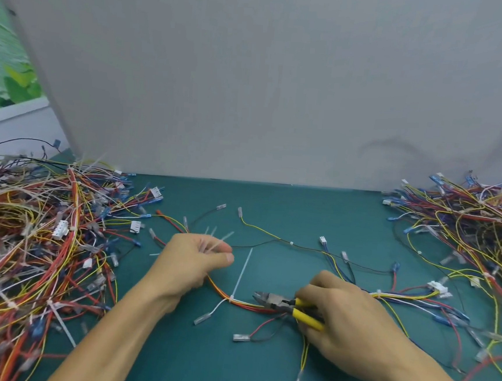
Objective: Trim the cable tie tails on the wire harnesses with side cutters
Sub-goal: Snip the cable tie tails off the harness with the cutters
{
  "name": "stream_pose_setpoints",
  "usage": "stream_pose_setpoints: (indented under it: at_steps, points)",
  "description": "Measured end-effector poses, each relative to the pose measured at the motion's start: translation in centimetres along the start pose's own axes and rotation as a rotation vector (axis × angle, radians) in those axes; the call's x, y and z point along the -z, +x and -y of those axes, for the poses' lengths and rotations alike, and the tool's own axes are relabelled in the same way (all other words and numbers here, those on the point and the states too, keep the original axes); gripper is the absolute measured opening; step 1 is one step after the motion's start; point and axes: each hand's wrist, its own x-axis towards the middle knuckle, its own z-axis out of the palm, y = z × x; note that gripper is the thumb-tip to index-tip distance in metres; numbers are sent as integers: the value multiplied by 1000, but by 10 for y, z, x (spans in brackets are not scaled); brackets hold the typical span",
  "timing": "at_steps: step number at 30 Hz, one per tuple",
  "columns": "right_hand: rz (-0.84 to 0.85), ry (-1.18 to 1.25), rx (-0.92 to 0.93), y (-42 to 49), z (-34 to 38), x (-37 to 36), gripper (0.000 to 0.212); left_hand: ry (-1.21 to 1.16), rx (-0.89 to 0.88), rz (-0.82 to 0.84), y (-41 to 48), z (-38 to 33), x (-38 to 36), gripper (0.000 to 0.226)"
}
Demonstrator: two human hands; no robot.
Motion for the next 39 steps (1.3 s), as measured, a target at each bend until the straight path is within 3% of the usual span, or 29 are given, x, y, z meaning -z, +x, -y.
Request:
stream_pose_setpoints:
  at_steps: [3, 6, 10, 17, 26, 30, 39]
  points:
    - [18, -64, -24, 0, 3, 5, 20, 294, -85, 86, -1, 1, -3, 10]
    - [15, -129, -66, 2, 11, 13, 24, 381, -59, 212, -2, 2, -6, 29]
    - [63, -205, -93, 8, 24, 22, 20, 323, -62, 205, -1, 6, -3, 8]
    - [213, -270, -89, 25, 38, 20, 6, 180, -65, 223, -5, 9, 3, 12]
    - [185, -213, -105, 35, 39, 20, 19, 151, -77, 240, -4, 11, 3, 18]
    - [181, -231, -79, 38, 42, 17, 9, 144, -77, 241, -4, 11, 3, 18]
    - [151, -266, -55, 36, 40, 10, 7, 144, -82, 241, -5, 11, 3, 20]
